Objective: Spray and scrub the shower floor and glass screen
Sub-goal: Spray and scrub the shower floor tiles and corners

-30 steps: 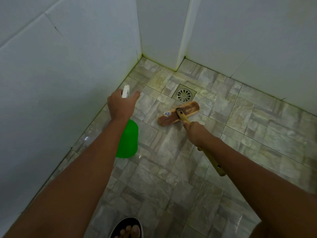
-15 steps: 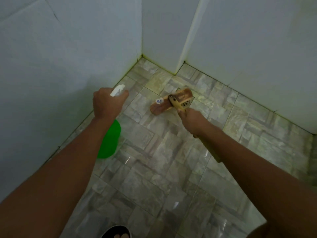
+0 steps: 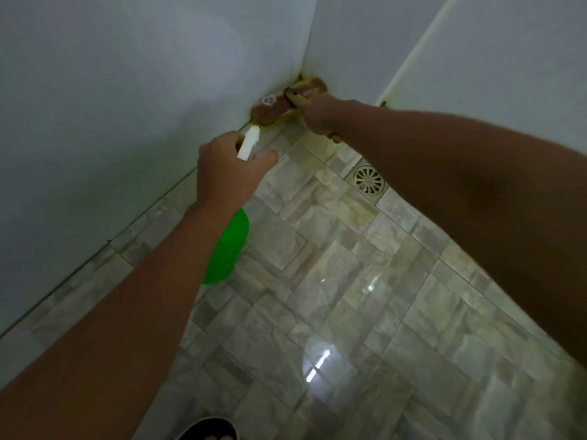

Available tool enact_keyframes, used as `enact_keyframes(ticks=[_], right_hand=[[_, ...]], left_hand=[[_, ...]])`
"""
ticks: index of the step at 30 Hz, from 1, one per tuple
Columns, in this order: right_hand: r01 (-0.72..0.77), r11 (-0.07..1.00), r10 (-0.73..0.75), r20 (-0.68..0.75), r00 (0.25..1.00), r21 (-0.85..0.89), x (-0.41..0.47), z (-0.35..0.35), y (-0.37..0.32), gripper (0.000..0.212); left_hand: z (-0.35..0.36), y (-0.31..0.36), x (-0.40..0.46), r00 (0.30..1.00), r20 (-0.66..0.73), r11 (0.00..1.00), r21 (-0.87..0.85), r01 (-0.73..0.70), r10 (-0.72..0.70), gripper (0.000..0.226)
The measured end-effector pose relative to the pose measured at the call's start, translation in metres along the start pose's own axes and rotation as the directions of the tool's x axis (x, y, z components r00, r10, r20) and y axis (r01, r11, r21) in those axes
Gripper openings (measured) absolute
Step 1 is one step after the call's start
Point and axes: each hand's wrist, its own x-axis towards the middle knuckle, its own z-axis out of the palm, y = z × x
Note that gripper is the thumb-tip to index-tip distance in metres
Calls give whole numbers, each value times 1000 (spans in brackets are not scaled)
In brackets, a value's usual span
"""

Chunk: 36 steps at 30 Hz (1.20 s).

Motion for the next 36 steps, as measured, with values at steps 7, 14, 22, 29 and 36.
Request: enact_keyframes(ticks=[7, 14, 22, 29, 36], right_hand=[[57, 998, -52, 144, 988, -30, -51, 25, 42, 61], [35, 999, -30, 134, 991, -30, -66, 21, 28, 63], [-89, 983, 71, 118, 991, 161, -27, 34, -6, 51], [-166, 963, 113, 243, 963, 211, -146, 61, 40, 43], [-179, 946, 143, 150, 978, 271, -70, 50, -16, 42]], left_hand=[[-6, 1, -1, 991, 114, 993, -80, 82, -72, 48], [-11, 3, -5, 957, 198, 971, -68, 229, -212, 61], [-16, 18, -16, 892, 251, 917, -37, 398, -377, 36], [-27, 18, -23, 808, 299, 826, -98, 555, -508, 31], [-27, 4, -40, 791, 276, 800, -111, 590, -546, 32]])
